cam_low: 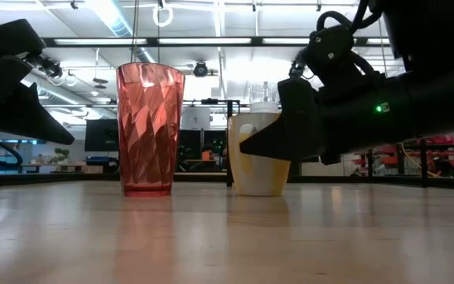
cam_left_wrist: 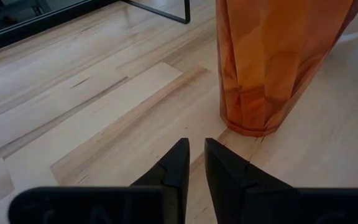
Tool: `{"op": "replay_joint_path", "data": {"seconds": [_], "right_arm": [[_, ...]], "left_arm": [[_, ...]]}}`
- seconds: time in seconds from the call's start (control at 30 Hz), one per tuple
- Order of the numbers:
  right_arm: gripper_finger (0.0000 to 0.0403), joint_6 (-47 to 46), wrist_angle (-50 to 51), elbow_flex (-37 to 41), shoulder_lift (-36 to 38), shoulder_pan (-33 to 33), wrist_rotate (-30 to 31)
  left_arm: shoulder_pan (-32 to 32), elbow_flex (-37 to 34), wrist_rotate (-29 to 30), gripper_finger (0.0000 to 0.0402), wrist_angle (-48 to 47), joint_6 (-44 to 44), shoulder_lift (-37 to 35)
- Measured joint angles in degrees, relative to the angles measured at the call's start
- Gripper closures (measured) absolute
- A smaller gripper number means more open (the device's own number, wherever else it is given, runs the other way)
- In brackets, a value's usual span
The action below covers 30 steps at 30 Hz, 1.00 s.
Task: Stack small to large cups/mugs on shelf
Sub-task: Put the yellow cup on the shelf
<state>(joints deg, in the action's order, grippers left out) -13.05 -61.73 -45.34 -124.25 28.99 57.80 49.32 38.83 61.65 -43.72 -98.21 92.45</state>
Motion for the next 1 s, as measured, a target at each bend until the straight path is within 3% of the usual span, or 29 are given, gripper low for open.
{"op": "replay_joint_path", "data": {"seconds": [0.73, 1.0], "right_arm": [[0.0325, 1.9, -4.4, 0.0, 0.0, -1.7, 0.0], [0.0388, 0.6, -4.3, 0.0, 0.0, -1.9, 0.0]], "left_arm": [[0.0, 0.0, 0.0, 0.0346, 0.0, 0.0, 0.0], [0.0, 0.0, 0.0, 0.0349, 0.0, 0.0, 0.0]]}}
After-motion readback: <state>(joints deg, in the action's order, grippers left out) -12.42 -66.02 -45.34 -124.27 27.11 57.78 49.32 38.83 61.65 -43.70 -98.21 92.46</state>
